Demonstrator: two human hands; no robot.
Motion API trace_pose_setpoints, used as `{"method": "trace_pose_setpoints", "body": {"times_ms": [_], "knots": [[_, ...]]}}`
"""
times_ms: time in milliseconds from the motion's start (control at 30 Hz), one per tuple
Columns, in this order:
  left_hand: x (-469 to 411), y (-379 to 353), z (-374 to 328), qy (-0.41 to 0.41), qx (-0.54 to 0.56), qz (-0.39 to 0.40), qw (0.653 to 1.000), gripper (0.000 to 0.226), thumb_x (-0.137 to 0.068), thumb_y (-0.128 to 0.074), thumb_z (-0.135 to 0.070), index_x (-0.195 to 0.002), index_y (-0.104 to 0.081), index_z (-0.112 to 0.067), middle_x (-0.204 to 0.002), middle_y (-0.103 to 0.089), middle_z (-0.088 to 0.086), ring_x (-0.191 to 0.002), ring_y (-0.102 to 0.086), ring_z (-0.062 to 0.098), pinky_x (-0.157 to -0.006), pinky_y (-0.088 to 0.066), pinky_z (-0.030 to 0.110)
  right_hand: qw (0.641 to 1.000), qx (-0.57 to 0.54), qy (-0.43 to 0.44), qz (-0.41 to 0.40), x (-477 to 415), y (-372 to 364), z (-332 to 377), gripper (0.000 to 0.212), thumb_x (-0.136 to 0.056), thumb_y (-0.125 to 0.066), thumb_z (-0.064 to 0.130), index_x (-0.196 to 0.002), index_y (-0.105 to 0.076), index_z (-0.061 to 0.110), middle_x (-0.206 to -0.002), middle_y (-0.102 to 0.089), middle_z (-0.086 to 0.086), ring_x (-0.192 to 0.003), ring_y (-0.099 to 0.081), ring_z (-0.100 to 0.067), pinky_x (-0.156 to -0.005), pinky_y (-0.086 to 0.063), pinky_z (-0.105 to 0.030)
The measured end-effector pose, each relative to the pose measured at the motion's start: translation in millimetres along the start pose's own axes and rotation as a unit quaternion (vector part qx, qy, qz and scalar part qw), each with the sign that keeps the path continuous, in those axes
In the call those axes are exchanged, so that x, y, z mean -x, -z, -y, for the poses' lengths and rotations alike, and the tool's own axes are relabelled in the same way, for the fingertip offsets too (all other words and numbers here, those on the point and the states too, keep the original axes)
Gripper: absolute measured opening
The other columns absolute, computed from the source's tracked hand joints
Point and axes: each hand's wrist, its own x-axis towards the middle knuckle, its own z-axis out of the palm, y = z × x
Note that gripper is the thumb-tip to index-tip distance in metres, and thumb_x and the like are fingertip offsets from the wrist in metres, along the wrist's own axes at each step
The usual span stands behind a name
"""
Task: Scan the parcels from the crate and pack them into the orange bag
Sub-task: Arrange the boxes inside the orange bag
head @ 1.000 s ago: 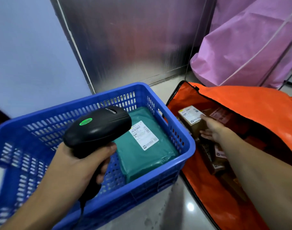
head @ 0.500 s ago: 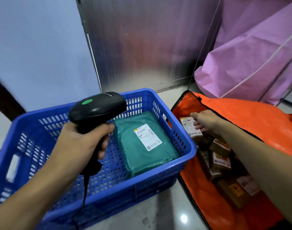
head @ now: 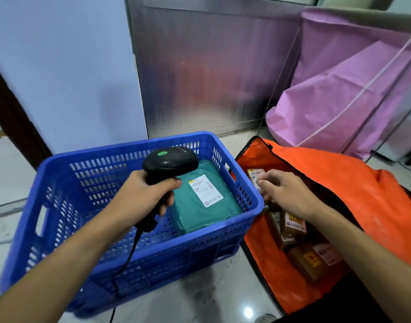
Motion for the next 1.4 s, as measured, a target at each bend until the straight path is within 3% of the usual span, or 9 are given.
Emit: {"method": "trace_pose_setpoints", "body": {"times_ms": [133,200,333,500,667,900,1000,1267,1400], "knots": [[-2.9,-7.6,4.6,0.007,-0.014,0.019,1.000,0.010,-0.095,-0.066,-0.012,-0.100,-0.060,-0.004,-0.068,-0.069,0.010,-0.046,-0.052,0.023,-0.049,-0.042,0.030,1.000,-0.017,0.025,0.002,11.7,-2.1,10.4,0.014,-0.099,-0.060,0.023,-0.090,-0.071,0.023,-0.079,-0.073,0.004,-0.067,-0.070,-0.012,-0.072,-0.057,-0.037],[-7.4,-13.9,9.3,0.038,-0.004,0.012,0.999,0.027,-0.093,-0.063,-0.012,-0.114,-0.054,0.002,-0.066,-0.069,0.006,-0.047,-0.053,0.021,-0.045,-0.043,0.028,0.999,-0.007,0.043,0.002,13.3,-5.0,16.6,0.014,-0.098,-0.061,0.022,-0.088,-0.071,0.023,-0.075,-0.073,0.003,-0.067,-0.070,-0.015,-0.071,-0.057,-0.036],[-16.8,-27.7,12.6,0.087,0.050,0.002,0.995,0.032,-0.098,-0.059,-0.013,-0.123,-0.048,0.004,-0.066,-0.069,0.005,-0.047,-0.057,0.019,-0.046,-0.048,0.027,0.998,0.009,0.064,0.016,9.9,-14.5,23.2,0.015,-0.100,-0.061,0.019,-0.087,-0.070,0.020,-0.077,-0.073,-0.001,-0.061,-0.068,-0.012,-0.061,-0.050,-0.018],[-36.8,-47.9,28.3,0.094,0.124,0.018,0.988,0.017,-0.103,-0.061,-0.014,-0.115,-0.056,-0.003,-0.091,-0.072,0.015,-0.064,-0.070,0.026,-0.063,-0.061,0.036,0.993,0.051,0.051,0.099,-8.6,-27.4,18.4,0.013,-0.100,-0.061,0.026,-0.092,-0.068,0.021,-0.078,-0.073,-0.003,-0.065,-0.072,-0.020,-0.075,-0.061,-0.044],[-64.4,-75.4,30.1,0.095,0.121,0.020,0.988,0.021,-0.097,-0.072,-0.025,-0.110,-0.068,-0.009,-0.095,-0.075,0.009,-0.072,-0.071,0.025,-0.087,-0.063,0.047,0.989,0.051,0.023,0.138,-32.7,-37.0,9.9,0.016,-0.100,-0.058,0.031,-0.098,-0.069,0.019,-0.077,-0.075,-0.001,-0.068,-0.074,-0.022,-0.079,-0.061,-0.048],[-127.0,-97.2,55.7,0.153,0.075,-0.007,0.985,0.032,-0.099,-0.071,-0.027,-0.097,-0.072,0.004,-0.078,-0.073,0.016,-0.058,-0.070,0.021,-0.070,-0.064,0.039,0.968,0.052,-0.079,0.231,-52.5,-39.6,-18.8,0.025,-0.104,-0.057,0.032,-0.110,-0.065,0.009,-0.093,-0.074,-0.010,-0.075,-0.073,-0.024,-0.069,-0.060,-0.037],[-152.9,-109.2,90.5,0.214,0.049,-0.005,0.976,0.034,-0.104,-0.063,-0.021,-0.110,-0.067,0.012,-0.075,-0.070,0.016,-0.049,-0.067,0.018,-0.053,-0.058,0.031,0.964,0.029,-0.103,0.242,-57.0,-36.1,-30.0,0.024,-0.105,-0.056,0.030,-0.110,-0.065,0.008,-0.090,-0.073,-0.008,-0.072,-0.071,-0.024,-0.068,-0.060,-0.037],[-187.7,-140.4,129.4,0.264,0.054,0.007,0.963,0.026,-0.106,-0.057,-0.018,-0.115,-0.064,0.006,-0.097,-0.073,0.021,-0.061,-0.068,0.021,-0.057,-0.056,0.030,0.958,0.029,-0.118,0.260,-50.2,-32.9,-38.3,0.025,-0.105,-0.056,0.033,-0.109,-0.066,0.011,-0.094,-0.075,-0.008,-0.068,-0.072,-0.018,-0.058,-0.054,-0.026],[-191.2,-139.2,130.2,0.235,-0.059,0.000,0.970,0.030,-0.100,-0.066,-0.032,-0.082,-0.064,-0.008,-0.086,-0.068,0.012,-0.074,-0.059,0.025,-0.068,-0.047,0.031,0.958,0.021,-0.117,0.259,-41.4,-30.4,-34.6,0.026,-0.105,-0.056,0.034,-0.109,-0.067,0.011,-0.096,-0.076,-0.008,-0.071,-0.072,-0.019,-0.061,-0.054,-0.026]]}}
